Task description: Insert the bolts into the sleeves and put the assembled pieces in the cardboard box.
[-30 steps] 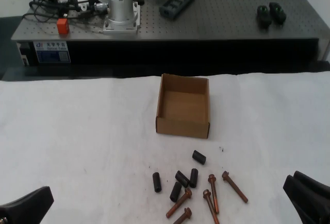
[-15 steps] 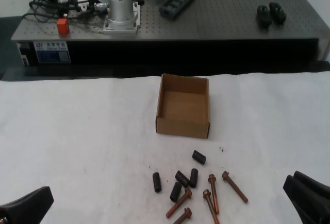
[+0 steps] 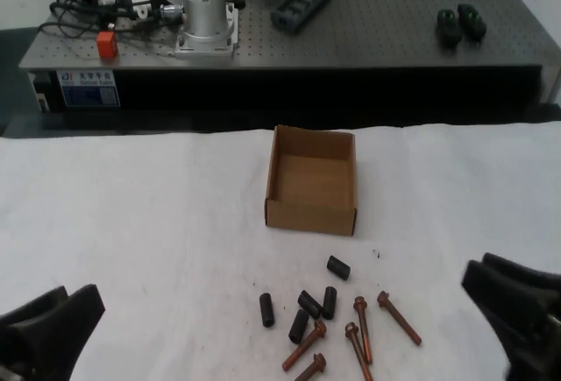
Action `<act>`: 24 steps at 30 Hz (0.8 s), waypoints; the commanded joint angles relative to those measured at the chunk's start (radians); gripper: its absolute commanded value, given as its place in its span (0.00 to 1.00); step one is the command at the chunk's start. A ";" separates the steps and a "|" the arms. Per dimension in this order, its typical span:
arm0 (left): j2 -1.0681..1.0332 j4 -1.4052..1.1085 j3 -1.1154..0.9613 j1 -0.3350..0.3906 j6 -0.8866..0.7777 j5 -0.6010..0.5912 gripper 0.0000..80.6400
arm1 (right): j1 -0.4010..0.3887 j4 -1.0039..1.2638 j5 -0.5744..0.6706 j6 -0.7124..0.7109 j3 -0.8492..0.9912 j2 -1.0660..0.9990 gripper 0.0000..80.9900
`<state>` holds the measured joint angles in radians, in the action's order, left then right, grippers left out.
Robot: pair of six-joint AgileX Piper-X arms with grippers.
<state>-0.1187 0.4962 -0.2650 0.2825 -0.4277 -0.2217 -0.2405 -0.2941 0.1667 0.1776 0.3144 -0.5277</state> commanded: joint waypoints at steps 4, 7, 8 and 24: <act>-0.061 -0.013 0.000 -0.003 0.011 0.007 0.44 | -0.001 -0.160 -0.004 -0.166 0.187 -0.326 0.34; -0.076 -0.013 0.000 -0.003 0.011 0.007 0.44 | -0.005 -0.318 -0.062 -0.286 0.362 -0.572 0.34; -0.075 -0.013 0.000 -0.003 0.011 0.007 0.44 | -0.007 -0.364 -0.093 -0.326 0.415 -0.647 0.34; -0.075 -0.013 0.000 -0.003 0.011 0.007 0.44 | -0.007 -0.491 -0.201 -0.508 0.648 -1.149 0.34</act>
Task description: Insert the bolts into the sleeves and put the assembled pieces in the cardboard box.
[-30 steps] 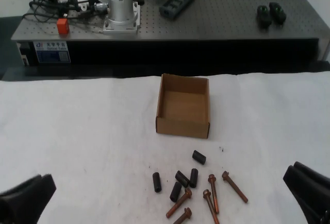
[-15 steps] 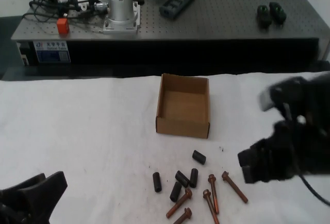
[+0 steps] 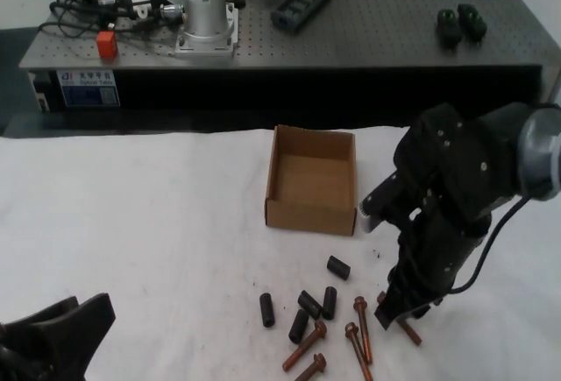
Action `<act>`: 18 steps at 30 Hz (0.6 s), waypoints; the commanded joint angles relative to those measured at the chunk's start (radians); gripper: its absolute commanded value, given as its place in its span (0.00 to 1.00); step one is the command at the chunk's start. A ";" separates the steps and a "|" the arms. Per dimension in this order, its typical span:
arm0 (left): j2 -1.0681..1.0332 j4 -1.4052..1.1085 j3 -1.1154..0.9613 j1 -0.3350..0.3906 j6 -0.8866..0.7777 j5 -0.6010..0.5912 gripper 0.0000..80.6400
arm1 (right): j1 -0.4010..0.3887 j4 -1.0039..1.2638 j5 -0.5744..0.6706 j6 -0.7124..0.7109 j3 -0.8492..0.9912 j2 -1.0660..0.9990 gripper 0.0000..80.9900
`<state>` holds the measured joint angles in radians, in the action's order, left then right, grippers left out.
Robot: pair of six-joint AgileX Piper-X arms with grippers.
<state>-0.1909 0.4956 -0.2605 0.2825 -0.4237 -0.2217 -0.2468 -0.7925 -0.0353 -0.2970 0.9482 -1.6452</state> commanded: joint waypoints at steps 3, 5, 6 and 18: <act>-0.003 -0.013 -0.004 -0.003 0.007 0.007 0.44 | -0.003 0.034 0.003 -0.033 0.014 -0.066 0.34; -0.003 -0.013 -0.004 -0.003 0.007 0.007 0.44 | -0.007 0.050 0.006 -0.033 0.014 -0.083 0.34; -0.003 -0.013 -0.004 -0.003 0.007 0.007 0.44 | -0.010 0.057 0.008 -0.033 0.014 -0.092 0.34; -0.304 -0.113 -0.007 -0.003 0.024 -0.187 0.44 | -0.023 0.085 0.000 -0.033 0.014 -0.167 0.04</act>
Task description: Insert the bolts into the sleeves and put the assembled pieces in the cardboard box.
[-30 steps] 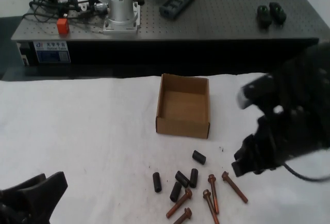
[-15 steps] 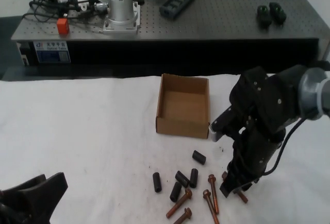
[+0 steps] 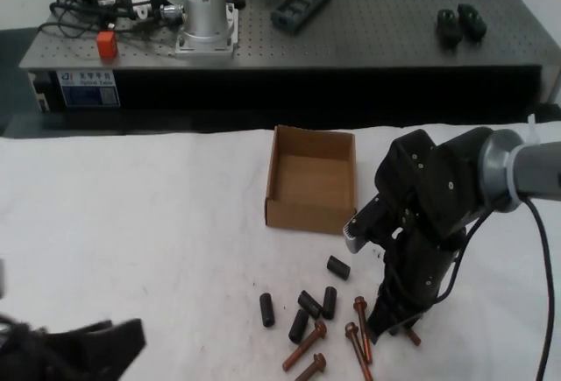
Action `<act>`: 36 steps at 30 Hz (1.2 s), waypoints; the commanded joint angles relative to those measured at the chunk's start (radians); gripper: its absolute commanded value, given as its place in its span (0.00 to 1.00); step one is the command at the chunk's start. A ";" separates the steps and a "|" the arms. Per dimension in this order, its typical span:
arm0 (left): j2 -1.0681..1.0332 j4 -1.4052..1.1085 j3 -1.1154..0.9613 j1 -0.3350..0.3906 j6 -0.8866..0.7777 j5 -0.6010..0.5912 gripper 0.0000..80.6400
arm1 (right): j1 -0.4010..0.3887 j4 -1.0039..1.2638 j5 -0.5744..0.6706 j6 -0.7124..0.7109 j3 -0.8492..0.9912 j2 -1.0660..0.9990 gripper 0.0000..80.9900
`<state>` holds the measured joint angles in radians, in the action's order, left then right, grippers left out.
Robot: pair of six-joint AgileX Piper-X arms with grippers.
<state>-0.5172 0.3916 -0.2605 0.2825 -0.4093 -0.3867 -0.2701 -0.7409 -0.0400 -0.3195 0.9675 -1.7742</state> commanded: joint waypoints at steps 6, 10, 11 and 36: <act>-0.349 -0.079 -0.105 0.028 0.047 -0.057 0.44 | 0.003 0.024 0.008 0.000 -0.008 -0.009 0.04; -0.612 -0.044 -0.273 0.100 0.059 -0.016 0.44 | 0.002 0.040 0.040 0.056 -0.055 0.119 0.04; -0.660 -0.015 -0.330 0.118 0.062 -0.007 0.44 | 0.002 0.041 0.040 0.076 -0.074 0.166 0.04; -1.378 0.439 -0.987 0.306 0.060 0.183 0.44 | 0.038 -0.159 0.040 0.327 -0.366 0.966 0.04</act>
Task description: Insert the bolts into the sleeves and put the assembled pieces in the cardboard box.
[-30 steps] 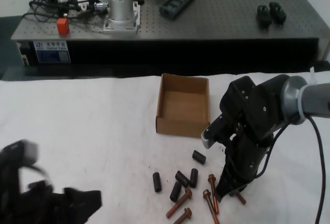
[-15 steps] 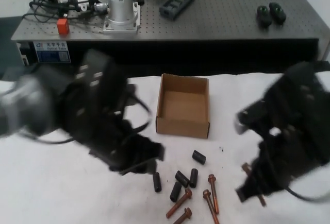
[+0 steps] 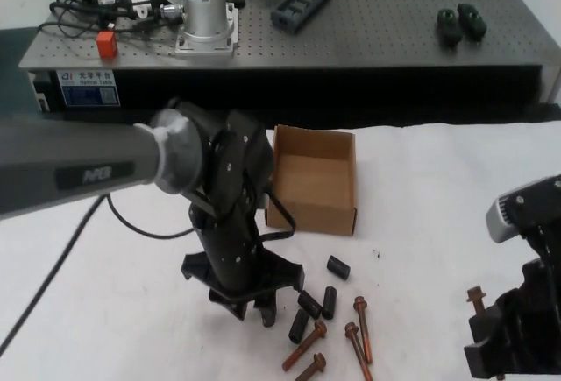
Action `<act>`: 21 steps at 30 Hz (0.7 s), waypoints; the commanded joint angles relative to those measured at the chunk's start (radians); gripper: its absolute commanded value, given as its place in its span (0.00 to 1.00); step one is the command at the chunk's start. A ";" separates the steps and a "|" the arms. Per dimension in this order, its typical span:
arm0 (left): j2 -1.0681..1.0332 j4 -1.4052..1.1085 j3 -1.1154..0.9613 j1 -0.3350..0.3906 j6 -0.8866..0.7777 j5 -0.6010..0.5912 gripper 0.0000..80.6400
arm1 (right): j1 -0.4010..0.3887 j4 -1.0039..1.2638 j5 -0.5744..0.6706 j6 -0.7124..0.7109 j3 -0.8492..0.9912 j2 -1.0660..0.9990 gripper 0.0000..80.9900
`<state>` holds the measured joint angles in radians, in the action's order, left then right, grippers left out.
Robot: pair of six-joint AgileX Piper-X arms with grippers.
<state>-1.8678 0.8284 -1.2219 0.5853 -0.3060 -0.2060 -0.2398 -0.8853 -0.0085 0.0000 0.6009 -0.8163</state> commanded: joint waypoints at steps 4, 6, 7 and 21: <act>-0.034 -0.015 -0.025 0.014 -0.060 -0.017 0.44 | 0.007 -0.014 0.009 0.007 -0.007 0.008 0.04; -0.037 -0.019 -0.025 0.020 -0.060 -0.013 0.44 | 0.007 -0.012 0.009 0.005 -0.007 0.008 0.04; -0.040 -0.021 -0.028 0.023 -0.060 -0.014 0.44 | 0.007 -0.009 0.009 0.005 -0.007 0.008 0.04; -0.108 -0.051 -0.045 0.062 -0.083 0.019 0.25 | 0.007 0.000 0.026 -0.023 -0.007 0.008 0.04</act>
<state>-1.9482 0.8057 -1.2668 0.6363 -0.3793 -0.1785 -0.2365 -0.8951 0.0000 0.0000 0.5912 -0.8165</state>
